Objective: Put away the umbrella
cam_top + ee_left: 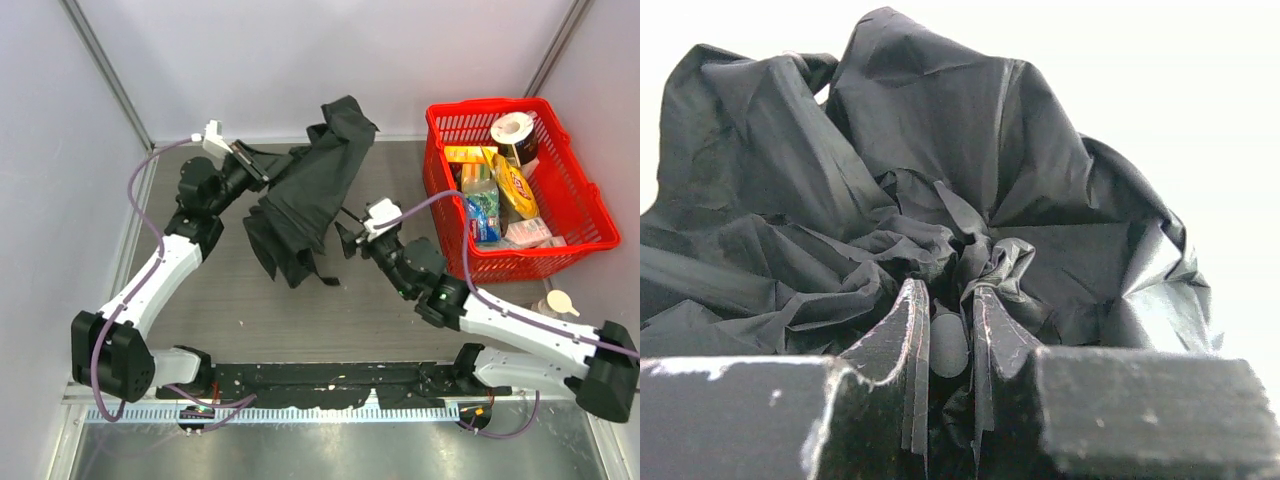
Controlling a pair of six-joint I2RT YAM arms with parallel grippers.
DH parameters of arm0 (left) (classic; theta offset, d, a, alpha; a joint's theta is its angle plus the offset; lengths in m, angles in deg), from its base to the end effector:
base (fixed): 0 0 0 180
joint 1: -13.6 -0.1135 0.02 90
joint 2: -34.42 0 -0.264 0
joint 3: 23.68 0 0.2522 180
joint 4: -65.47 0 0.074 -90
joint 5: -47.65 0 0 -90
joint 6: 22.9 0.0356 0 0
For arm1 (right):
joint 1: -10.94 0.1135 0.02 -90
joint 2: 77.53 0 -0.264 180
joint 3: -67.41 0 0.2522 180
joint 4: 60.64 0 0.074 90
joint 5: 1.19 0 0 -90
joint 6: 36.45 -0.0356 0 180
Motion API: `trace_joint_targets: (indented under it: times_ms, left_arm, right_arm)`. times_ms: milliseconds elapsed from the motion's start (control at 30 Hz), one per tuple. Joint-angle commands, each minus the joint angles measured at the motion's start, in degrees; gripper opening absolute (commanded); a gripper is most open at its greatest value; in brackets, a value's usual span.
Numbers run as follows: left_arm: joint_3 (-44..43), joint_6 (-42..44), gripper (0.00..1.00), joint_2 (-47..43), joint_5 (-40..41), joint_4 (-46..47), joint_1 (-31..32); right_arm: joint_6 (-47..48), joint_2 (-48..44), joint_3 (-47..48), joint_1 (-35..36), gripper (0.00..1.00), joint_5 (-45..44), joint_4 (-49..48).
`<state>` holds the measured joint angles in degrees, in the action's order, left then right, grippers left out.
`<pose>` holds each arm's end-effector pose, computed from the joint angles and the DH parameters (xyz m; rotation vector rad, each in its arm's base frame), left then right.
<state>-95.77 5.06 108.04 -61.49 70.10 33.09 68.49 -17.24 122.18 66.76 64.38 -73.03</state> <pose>0.2838 -0.1128 0.3659 -0.3277 1.6577 -1.3592 0.1503 0.1951 0.3313 -0.5416 1.3638 0.2722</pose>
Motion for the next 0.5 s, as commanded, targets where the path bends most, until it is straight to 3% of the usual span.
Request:
trace_joint_targets:
  times_ms: [0, 133, 167, 233, 400, 467]
  left_arm:
    - [-5.9, 2.4, 0.00, -1.7, -6.9, 3.9, -3.6]
    - [-8.2, 2.2, 0.00, -0.3, -17.0, 5.6, -4.0]
    - [-8.2, 2.6, 0.00, -0.3, -19.0, 5.7, -4.0]
    - [-8.5, 5.3, 0.00, -1.2, -21.0, 2.5, -4.0]
    - [-9.4, 12.9, 0.00, -4.1, -22.6, -5.2, -4.0]
    - [-9.5, 13.5, 0.00, -4.8, -23.2, -5.2, -4.0]
  right_arm:
    - [-11.9, -8.5, -4.0, -0.6, 0.80, 1.0, 15.1]
    - [-16.2, -11.1, -4.2, -8.2, 0.83, 18.1, 16.9]
    - [-17.3, -10.6, -3.7, -10.0, 0.83, 26.3, 16.8]
    - [-17.8, -8.3, -0.1, -14.0, 0.83, 28.6, 17.5]
    - [-16.7, -6.4, 6.2, -15.7, 0.83, 30.4, 21.8]
    - [-18.4, -3.4, 7.8, -17.3, 0.82, 37.6, 22.4]
